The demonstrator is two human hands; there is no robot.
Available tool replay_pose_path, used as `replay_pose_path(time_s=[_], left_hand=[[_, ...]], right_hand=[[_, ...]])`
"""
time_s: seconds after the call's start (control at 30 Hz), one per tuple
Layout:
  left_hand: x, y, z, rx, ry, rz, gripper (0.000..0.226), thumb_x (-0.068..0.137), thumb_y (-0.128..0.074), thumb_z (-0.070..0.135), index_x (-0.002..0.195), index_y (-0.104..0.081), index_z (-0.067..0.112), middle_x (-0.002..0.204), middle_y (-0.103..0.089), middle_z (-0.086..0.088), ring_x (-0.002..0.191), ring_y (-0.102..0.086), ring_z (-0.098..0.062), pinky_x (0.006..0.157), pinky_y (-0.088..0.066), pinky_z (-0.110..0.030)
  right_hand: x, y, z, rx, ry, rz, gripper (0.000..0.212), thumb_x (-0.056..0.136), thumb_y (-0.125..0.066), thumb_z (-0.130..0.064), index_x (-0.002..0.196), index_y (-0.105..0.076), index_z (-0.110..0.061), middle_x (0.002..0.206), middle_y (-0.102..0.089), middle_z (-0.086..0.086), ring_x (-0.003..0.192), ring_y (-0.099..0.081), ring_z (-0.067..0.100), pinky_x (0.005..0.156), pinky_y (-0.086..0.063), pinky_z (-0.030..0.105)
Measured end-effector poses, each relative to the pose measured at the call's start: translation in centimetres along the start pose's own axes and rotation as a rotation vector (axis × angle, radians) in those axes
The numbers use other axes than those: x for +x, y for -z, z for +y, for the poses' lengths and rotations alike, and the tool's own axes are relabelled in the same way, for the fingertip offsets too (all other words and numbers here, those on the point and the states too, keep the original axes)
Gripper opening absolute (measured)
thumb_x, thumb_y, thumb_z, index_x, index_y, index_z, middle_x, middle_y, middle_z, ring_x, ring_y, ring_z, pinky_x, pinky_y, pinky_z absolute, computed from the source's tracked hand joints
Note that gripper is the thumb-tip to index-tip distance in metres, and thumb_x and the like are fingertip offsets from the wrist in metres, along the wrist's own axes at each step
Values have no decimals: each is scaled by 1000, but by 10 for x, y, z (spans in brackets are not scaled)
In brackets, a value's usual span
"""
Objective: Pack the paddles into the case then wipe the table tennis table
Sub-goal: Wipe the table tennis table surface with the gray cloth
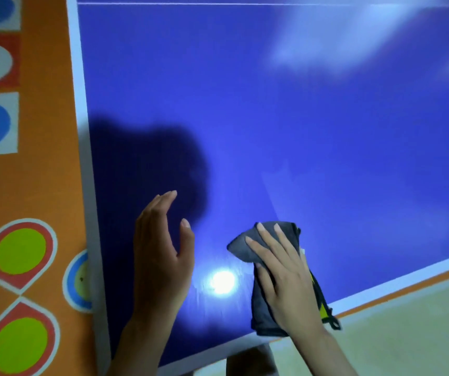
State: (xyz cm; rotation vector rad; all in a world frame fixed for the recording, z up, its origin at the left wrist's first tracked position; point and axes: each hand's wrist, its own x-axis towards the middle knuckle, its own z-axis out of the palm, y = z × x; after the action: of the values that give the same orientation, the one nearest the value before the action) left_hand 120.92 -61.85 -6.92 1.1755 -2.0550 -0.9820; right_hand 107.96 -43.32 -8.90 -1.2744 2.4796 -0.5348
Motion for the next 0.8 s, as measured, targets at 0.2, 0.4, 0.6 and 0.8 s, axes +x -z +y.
replay_pose_path(time_s=[0.2, 0.4, 0.6, 0.8], left_hand=[[2, -21, 8, 72, -63, 2, 44, 98, -54, 14, 142, -54, 8, 143, -54, -6, 139, -47, -23, 118, -35, -34], [0, -40, 21, 157, -101, 3, 39, 99, -53, 12, 137, -59, 6, 141, -58, -10, 138, -49, -25, 118, -36, -35], [-9, -62, 44, 166, -91, 5, 36, 100, -53, 11, 135, -59, 6, 140, -58, -9, 137, -50, -25, 116, -40, -41], [-12, -80, 68, 123, 78, 42, 44, 101, -51, 23, 145, -50, 19, 146, -53, 1, 137, -46, -16, 113, -42, -42]], right_hand=[[148, 3, 6, 67, -52, 145, 43, 103, -51, -19, 143, -57, -35, 163, -37, -19, 156, -22, 11, 113, -32, 58], [196, 9, 15, 107, 34, 170, 47, 99, -53, -14, 143, -59, -31, 161, -43, -10, 155, -28, 21, 115, -30, 59], [103, 12, 44, 106, 91, 124, 52, 97, -57, -14, 146, -56, -33, 164, -37, -11, 157, -23, 19, 116, -32, 60], [-7, 22, 79, 9, 94, 19, 56, 96, -57, -21, 149, -50, -39, 168, -28, -16, 158, -17, 14, 114, -40, 56]])
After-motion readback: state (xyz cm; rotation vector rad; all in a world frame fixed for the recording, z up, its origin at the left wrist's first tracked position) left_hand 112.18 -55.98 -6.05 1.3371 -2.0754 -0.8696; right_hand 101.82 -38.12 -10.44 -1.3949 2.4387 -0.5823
